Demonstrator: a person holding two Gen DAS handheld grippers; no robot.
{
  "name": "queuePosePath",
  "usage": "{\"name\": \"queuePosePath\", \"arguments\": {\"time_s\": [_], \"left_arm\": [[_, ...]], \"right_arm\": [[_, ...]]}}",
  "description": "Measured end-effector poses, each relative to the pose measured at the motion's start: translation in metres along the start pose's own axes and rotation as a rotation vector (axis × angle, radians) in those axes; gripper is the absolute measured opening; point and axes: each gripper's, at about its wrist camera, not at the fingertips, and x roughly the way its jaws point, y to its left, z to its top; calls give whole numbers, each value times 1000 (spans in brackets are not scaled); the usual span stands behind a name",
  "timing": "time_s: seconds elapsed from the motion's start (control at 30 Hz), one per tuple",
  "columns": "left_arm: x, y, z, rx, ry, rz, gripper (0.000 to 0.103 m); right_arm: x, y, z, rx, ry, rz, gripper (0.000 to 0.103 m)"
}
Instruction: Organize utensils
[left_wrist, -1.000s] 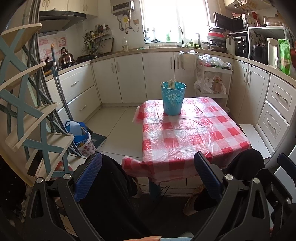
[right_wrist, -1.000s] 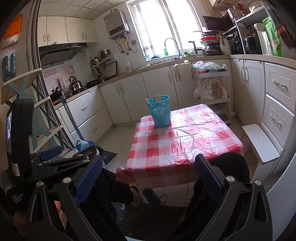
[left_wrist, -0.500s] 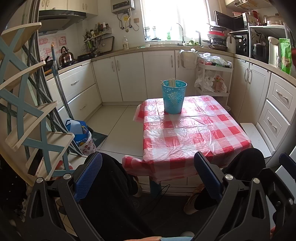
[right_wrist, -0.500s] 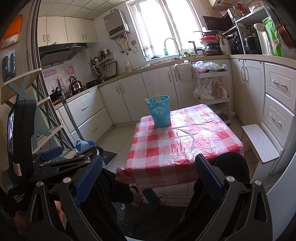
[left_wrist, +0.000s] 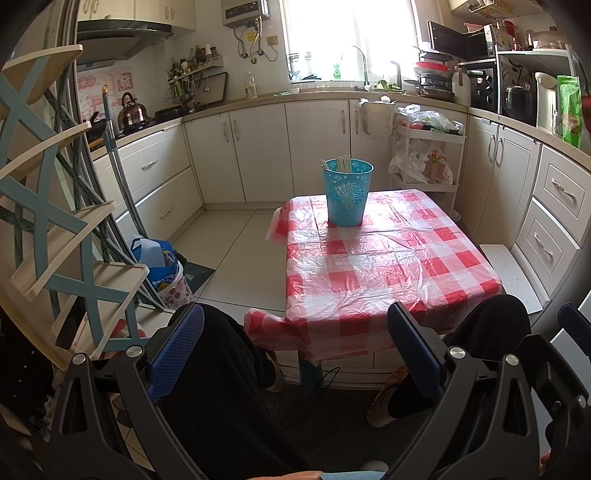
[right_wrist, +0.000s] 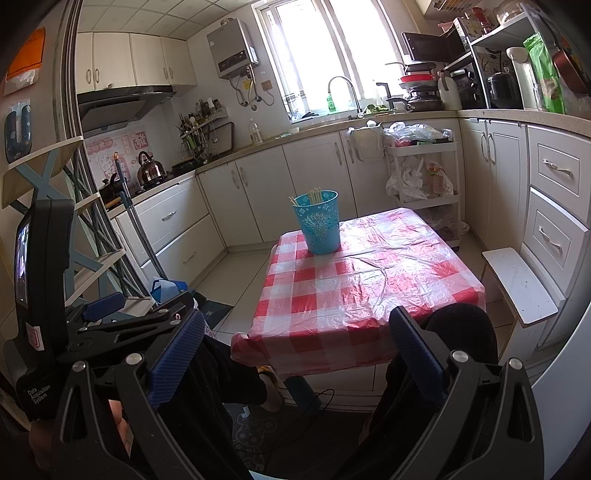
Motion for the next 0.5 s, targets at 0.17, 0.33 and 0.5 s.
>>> {"name": "queuePosePath", "arguments": {"time_s": [0.17,0.33,0.5], "left_arm": [[0,0,0,0,0,1,95],[0,0,0,0,0,1,95],[0,0,0,1,0,0,95]], "right_arm": [[0,1,-1,0,1,0,96],[0,1,-1,1,1,0,96],[0,1,-1,1,1,-1,96]]}}
